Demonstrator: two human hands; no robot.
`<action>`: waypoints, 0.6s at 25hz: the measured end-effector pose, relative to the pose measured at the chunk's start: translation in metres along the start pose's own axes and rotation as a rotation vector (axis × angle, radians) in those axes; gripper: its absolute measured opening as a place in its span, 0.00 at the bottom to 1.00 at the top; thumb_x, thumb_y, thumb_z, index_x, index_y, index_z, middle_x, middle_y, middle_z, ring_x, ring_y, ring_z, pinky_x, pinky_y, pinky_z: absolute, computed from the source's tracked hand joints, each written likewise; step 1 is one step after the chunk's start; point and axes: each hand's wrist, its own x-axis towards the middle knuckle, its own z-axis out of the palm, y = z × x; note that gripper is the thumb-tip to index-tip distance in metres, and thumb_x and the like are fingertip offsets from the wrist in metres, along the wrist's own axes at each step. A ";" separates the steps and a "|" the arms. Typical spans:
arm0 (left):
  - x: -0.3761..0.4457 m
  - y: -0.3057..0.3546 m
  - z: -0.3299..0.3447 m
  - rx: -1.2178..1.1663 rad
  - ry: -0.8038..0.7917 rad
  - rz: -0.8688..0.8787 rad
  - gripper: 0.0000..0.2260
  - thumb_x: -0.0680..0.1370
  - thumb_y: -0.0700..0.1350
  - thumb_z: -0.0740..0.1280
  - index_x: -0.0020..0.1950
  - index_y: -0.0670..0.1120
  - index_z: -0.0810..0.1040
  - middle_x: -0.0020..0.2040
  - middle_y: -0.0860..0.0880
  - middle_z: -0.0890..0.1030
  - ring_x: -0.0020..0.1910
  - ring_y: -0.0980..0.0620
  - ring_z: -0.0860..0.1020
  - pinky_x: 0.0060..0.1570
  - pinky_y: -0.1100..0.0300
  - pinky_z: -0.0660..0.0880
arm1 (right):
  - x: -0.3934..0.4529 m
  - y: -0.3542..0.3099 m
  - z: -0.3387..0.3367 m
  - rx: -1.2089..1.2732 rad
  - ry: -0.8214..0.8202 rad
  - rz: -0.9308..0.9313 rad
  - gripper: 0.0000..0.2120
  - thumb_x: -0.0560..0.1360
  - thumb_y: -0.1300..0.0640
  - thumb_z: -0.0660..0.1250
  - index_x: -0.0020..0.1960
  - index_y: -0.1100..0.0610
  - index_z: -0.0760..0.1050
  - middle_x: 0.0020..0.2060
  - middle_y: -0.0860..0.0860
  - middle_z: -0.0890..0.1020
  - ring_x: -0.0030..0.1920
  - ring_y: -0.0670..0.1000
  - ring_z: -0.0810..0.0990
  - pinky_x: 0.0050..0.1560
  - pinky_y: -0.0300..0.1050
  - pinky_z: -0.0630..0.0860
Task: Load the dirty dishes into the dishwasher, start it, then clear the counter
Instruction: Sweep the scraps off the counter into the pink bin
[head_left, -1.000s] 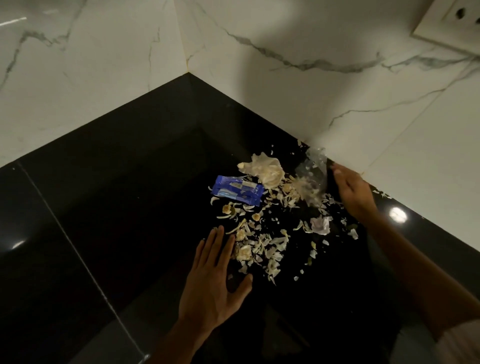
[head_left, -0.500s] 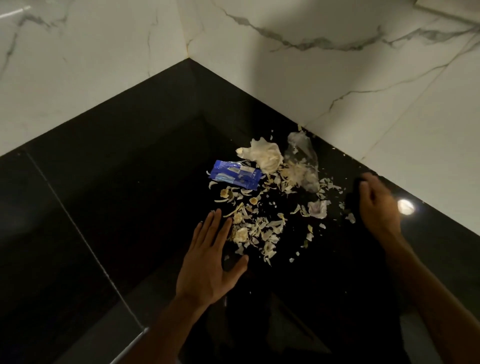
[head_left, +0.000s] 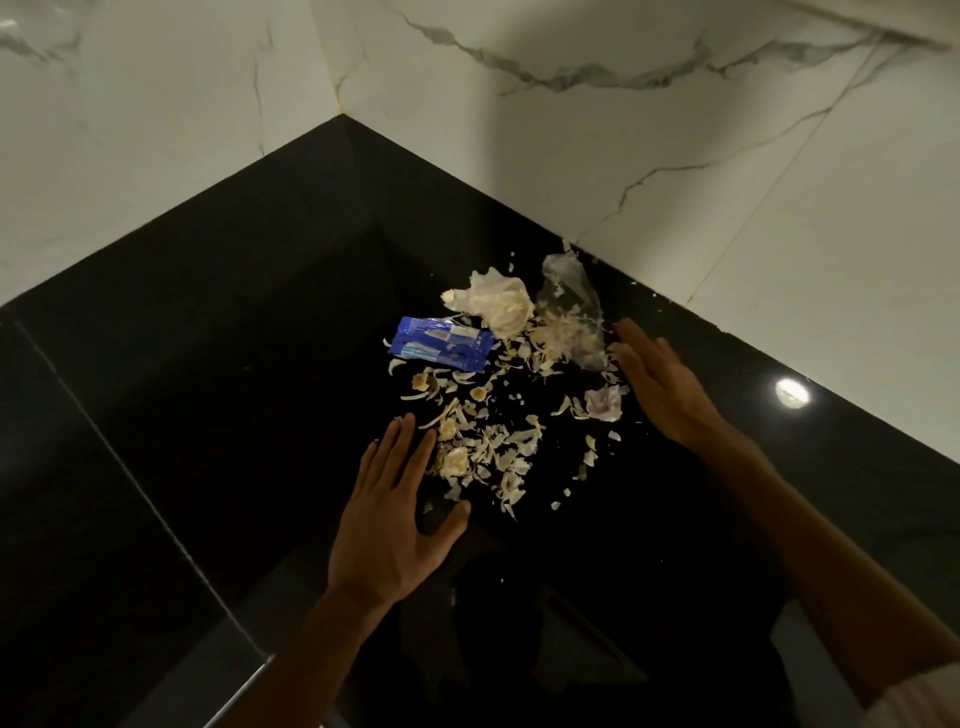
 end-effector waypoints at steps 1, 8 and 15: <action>0.000 0.000 -0.001 0.000 -0.004 0.000 0.38 0.76 0.70 0.53 0.80 0.51 0.52 0.80 0.52 0.44 0.78 0.57 0.40 0.74 0.64 0.33 | -0.007 -0.004 0.000 0.124 -0.022 -0.041 0.25 0.83 0.43 0.48 0.78 0.51 0.57 0.75 0.52 0.65 0.72 0.53 0.65 0.70 0.53 0.64; 0.000 -0.001 0.001 0.014 0.005 0.003 0.38 0.76 0.71 0.52 0.79 0.51 0.52 0.80 0.51 0.45 0.78 0.56 0.40 0.73 0.64 0.33 | -0.025 0.014 0.022 -0.423 0.045 -0.026 0.38 0.78 0.32 0.37 0.79 0.54 0.47 0.79 0.51 0.50 0.78 0.49 0.47 0.77 0.53 0.43; 0.000 0.000 0.001 0.018 0.015 0.008 0.37 0.76 0.70 0.52 0.79 0.52 0.50 0.80 0.52 0.43 0.78 0.56 0.40 0.73 0.64 0.33 | 0.065 -0.027 -0.009 0.361 0.301 0.063 0.23 0.84 0.45 0.52 0.69 0.58 0.72 0.64 0.51 0.77 0.61 0.48 0.76 0.54 0.25 0.71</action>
